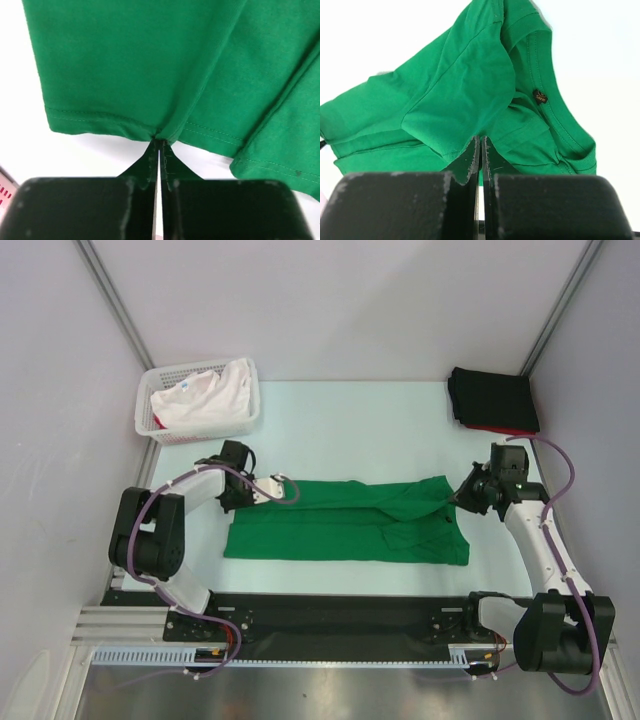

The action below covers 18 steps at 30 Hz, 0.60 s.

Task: Fold and stack the t-shirts
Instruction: Fold the tshirt

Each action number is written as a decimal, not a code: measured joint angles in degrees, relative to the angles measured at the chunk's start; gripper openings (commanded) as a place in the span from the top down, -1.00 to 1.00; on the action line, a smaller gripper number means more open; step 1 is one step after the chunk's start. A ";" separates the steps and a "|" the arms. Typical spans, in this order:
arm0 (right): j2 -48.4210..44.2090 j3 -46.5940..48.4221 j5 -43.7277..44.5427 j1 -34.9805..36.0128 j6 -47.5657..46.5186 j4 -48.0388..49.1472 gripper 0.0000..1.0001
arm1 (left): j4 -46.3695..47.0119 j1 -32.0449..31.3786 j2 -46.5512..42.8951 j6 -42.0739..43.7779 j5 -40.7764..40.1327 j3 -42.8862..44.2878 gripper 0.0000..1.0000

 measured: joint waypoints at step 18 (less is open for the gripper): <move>-2.51 0.72 -2.05 -0.11 0.26 -1.79 1.00 | -1.42 3.13 -6.36 -6.43 2.58 5.16 0.99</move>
